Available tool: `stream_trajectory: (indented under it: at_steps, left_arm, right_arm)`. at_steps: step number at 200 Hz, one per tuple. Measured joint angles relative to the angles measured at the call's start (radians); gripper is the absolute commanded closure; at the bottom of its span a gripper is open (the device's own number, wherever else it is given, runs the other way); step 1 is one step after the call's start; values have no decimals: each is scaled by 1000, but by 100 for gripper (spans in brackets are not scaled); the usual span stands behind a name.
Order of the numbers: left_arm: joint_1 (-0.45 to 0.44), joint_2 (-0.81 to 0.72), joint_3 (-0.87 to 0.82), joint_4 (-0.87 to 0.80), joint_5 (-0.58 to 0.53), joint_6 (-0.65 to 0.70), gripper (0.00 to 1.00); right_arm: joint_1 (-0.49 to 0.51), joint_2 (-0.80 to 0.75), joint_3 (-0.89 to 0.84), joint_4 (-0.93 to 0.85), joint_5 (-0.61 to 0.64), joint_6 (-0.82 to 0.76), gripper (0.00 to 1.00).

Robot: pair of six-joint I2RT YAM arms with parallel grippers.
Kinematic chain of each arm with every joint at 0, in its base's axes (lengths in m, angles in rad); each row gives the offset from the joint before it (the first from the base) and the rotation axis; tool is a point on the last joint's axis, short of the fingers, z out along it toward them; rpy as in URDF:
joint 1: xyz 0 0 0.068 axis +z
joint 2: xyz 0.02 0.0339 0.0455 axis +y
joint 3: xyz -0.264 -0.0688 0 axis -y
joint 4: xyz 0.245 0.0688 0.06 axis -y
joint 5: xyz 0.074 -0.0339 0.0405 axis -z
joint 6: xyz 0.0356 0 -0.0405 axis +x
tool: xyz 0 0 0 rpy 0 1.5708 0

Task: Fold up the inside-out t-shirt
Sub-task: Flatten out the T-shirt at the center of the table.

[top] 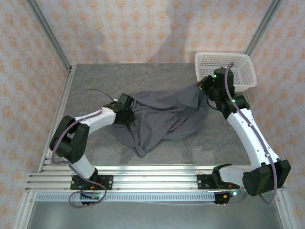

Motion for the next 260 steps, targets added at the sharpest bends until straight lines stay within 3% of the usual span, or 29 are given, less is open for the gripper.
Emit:
stream_trajectory:
  at_steps: [72, 134, 176, 212, 260]
  left_arm:
    - [0, 0, 0, -51, -18, 0, 67]
    - [0, 0, 0, -24, -15, -27, 79]
    - [0, 0, -2, -3, 9, -43, 66]
    - [0, -24, -37, 6, 32, -79, 64]
    - [-21, -211, -107, -5, -17, -262, 63]
  right_arm:
    - [0, 0, 0, 0, 2, 0, 100]
    - [0, 0, 0, 0, -2, 0, 100]
    - [0, 0, 0, 0, -2, 0, 100]
    - [0, 0, 0, 0, -2, 0, 100]
    - [0, 0, -3, 0, -6, 0, 100]
